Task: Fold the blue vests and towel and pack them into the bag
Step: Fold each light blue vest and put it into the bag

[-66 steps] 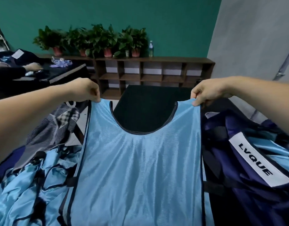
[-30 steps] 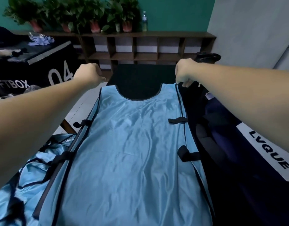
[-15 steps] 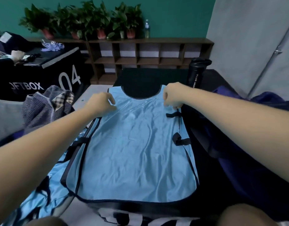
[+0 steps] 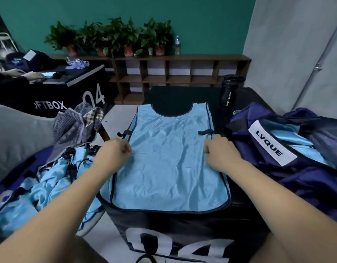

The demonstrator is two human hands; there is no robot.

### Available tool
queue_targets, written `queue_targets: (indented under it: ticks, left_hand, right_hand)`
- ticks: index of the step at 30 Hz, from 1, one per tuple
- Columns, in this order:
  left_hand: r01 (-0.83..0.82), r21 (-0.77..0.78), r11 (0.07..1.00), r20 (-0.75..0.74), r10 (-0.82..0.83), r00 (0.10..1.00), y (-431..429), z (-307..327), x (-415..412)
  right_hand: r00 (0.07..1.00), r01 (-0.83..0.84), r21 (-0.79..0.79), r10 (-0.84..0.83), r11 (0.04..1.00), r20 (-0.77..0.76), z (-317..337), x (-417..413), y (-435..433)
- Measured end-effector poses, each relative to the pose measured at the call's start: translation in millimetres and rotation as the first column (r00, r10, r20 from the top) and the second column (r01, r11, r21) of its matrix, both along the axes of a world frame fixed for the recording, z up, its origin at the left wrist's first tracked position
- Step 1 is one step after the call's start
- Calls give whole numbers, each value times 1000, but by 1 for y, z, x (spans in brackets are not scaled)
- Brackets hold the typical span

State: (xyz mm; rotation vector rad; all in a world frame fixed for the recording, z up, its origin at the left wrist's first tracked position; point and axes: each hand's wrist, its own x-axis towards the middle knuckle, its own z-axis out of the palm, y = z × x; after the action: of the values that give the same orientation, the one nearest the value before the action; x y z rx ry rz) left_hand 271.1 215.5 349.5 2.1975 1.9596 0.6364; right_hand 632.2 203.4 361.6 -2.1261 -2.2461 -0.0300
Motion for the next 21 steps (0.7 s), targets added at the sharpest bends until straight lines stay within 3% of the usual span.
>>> queue_targets:
  ticks: [6,15,21]
  left_hand:
    - [-94,-133,987,-37,90,995,-7,-10,-16]
    - [-210,-114,971,-43,206,978,-2,-15,-32]
    - [-227,-148,963,-5,228,974,0,-12,-38]
  right_hand:
    - [997,56,-10,-57,998,-44,-5,15,-7]
    - [976,130,38,-121,991,-183,-2,33,-6]
    - [967,198,-1,-196,980,-162,-1,48,-5]
